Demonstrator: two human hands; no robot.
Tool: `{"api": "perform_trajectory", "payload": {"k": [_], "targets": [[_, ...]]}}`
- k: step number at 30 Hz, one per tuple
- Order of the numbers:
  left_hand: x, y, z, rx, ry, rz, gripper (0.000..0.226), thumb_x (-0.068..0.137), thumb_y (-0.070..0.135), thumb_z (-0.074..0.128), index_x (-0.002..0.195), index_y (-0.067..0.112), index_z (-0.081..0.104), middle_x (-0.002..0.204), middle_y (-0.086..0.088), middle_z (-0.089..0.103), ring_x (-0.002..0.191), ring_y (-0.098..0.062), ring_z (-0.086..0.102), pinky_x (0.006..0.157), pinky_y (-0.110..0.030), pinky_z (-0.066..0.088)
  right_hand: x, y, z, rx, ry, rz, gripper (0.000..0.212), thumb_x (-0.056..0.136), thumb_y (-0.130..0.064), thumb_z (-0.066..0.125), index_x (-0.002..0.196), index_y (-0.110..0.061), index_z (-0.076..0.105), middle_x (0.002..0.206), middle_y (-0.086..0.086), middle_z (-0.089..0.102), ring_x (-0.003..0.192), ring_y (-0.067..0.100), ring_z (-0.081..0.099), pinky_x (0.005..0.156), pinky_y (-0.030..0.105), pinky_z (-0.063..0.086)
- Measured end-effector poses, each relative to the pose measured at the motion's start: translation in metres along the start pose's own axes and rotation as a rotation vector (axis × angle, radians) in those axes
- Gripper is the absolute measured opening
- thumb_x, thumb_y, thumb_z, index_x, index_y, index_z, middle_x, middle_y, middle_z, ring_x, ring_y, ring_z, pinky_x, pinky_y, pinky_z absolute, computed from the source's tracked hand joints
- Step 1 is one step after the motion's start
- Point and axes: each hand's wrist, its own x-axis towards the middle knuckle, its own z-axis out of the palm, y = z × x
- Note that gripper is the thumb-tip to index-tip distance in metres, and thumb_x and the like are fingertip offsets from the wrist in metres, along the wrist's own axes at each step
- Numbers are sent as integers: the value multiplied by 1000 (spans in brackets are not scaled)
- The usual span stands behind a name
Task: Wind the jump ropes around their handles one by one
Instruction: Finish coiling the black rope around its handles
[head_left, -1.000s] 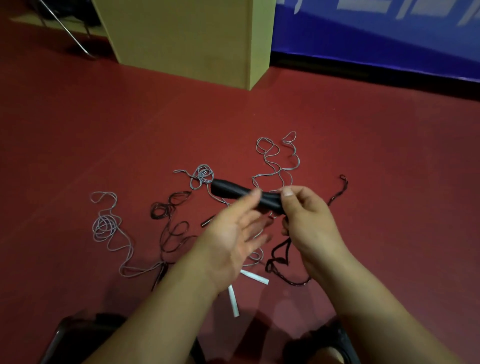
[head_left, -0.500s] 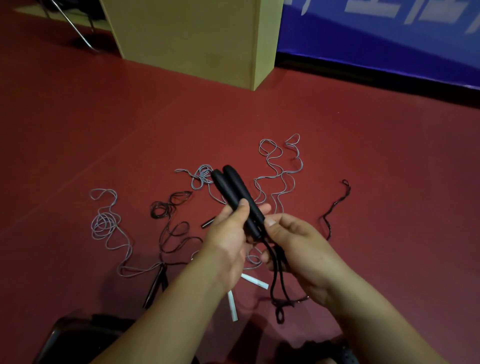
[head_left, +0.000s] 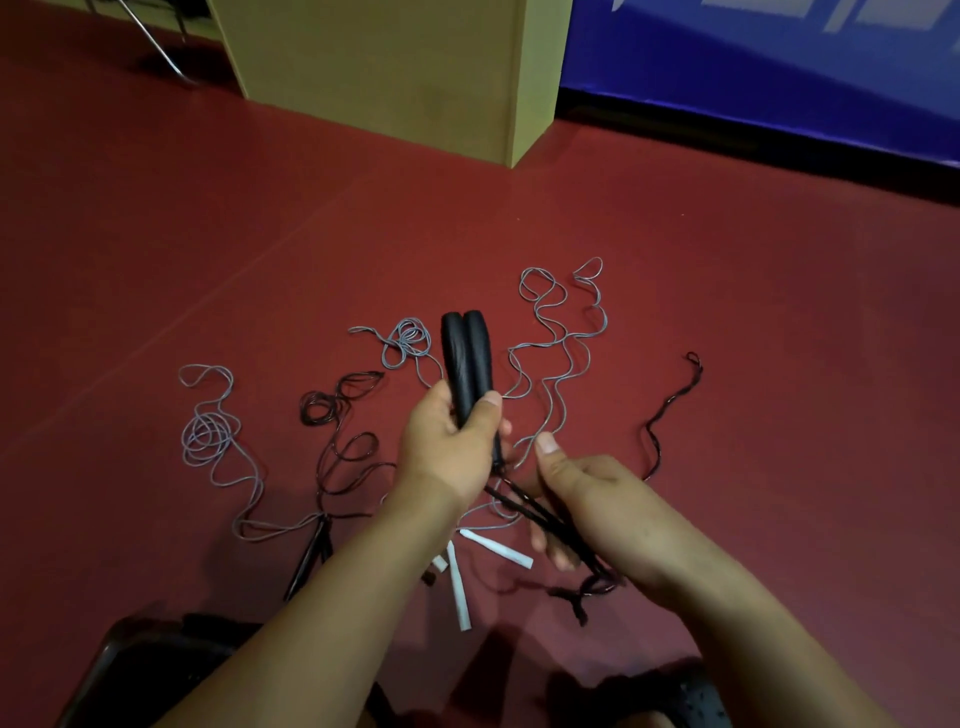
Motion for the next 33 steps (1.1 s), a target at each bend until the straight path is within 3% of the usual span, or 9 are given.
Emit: {"api": "perform_trajectory", "payload": {"k": [3,6,10,14,18,22,26,29,33], "targets": [[6,-2,-9,95,53,11,20,101,10,50,82,16,49,60,-2,54,40,-10,48,44,-25,43,0,8,-6,-138,-19,-53,79,93,-70,28,71,-2,63,52,1,54,49,12,48,59,26,39],[15,-5,-27,242,121,110,21,101,14,51,81,20,49,62,-3,53,38,-9,46,45,-27,43,-2,15,-13,-191,-12,-77,67,84,-73,49,75,-7,59,57,0,50,49,15,42,52,29,38],[15,-3,-49,551,81,211,12,95,29,56,84,25,54,66,-2,60,51,-19,54,54,-33,44,-7,19,-29,-229,-12,-74,35,84,-47,70,67,-17,61,53,-9,48,50,11,42,51,24,36],[2,-1,-57,877,-163,114,12,94,27,59,84,21,57,66,-1,58,60,-21,55,56,-31,41,-9,26,-44,-382,175,-126,13,82,-28,75,73,-22,68,61,-8,64,55,7,54,53,19,44],[-18,7,-56,791,-497,-79,14,96,18,58,82,20,61,64,0,64,53,-11,57,54,-25,46,-11,27,-44,-291,237,-186,13,80,-31,78,74,-23,69,67,-3,68,59,18,62,62,36,52],[-30,17,-52,720,-728,-191,17,102,17,48,99,20,64,87,-8,76,63,-17,68,57,-27,45,-14,22,-46,-259,325,-154,35,72,-46,81,66,-15,65,48,-8,48,45,3,39,45,18,32],[-41,25,-48,621,-746,-248,19,106,19,41,113,16,59,80,-4,72,46,-16,54,46,-21,40,-13,21,-44,-134,316,-76,51,68,-59,77,60,-13,55,47,-5,40,45,15,38,47,27,32],[-47,27,-51,564,-714,-326,27,106,32,39,108,12,57,73,-5,69,43,-16,50,42,-20,37,-12,17,-41,29,278,-89,41,72,-52,78,66,-15,61,57,2,44,53,19,40,53,37,36],[-47,27,-56,488,-696,-381,53,95,56,38,101,8,60,75,-9,71,46,-21,49,45,-22,38,-7,12,-35,147,279,-144,23,86,-29,72,76,-10,66,65,-3,50,55,6,41,59,24,37]]}}
